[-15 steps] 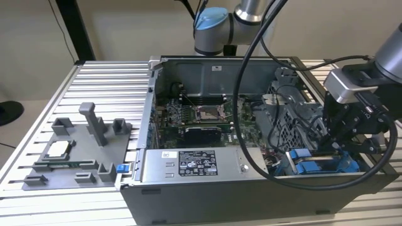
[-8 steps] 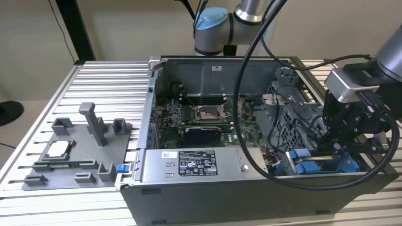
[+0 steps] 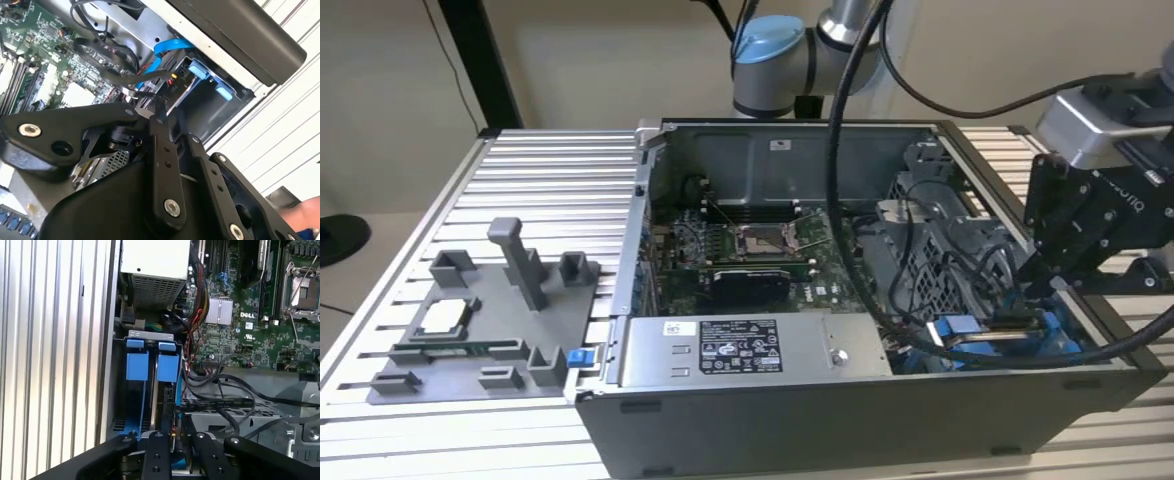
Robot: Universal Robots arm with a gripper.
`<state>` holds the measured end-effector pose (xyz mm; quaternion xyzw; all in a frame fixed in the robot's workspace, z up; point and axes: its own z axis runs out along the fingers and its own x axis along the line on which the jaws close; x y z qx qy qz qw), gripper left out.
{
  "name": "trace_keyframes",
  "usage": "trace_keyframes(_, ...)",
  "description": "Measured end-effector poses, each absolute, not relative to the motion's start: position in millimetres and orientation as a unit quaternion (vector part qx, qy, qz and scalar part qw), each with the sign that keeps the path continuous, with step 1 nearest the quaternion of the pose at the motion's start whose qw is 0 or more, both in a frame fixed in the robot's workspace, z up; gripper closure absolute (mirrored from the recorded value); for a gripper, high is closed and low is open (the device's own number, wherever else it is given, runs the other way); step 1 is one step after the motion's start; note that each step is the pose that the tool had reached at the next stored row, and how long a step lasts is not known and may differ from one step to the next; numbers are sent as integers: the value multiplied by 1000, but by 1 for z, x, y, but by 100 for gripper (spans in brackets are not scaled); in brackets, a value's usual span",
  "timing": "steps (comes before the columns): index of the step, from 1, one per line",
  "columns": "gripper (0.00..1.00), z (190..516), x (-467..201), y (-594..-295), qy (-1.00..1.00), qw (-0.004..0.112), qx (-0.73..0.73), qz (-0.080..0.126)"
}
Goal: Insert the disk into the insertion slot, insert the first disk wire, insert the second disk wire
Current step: 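Insert the second disk wire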
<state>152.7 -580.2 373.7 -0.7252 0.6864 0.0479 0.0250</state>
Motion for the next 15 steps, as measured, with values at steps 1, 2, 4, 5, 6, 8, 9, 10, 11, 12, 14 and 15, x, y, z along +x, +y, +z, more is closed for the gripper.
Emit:
trace_keyframes(1, 0, 377, 153, -580, 686, 25, -725, 48)
trace_keyframes(2, 0, 380, 153, -580, 686, 25, -725, 48)
trace_keyframes(4, 0, 386, 153, -580, 686, 25, -725, 48)
trace_keyframes(5, 0, 388, 153, -580, 686, 25, -725, 48)
trace_keyframes(6, 0, 390, 153, -580, 686, 25, -725, 48)
trace_keyframes(8, 0, 392, 153, -580, 686, 25, -725, 48)
trace_keyframes(9, 0, 392, 153, -580, 686, 25, -725, 48)
trace_keyframes(10, 0, 392, 153, -580, 686, 25, -725, 48)
trace_keyframes(11, 0, 392, 153, -580, 686, 25, -725, 48)
trace_keyframes(12, 0, 392, 153, -580, 686, 25, -725, 48)
trace_keyframes(14, 0, 392, 153, -580, 686, 25, -725, 48)
trace_keyframes(15, 0, 392, 153, -580, 686, 25, -725, 48)
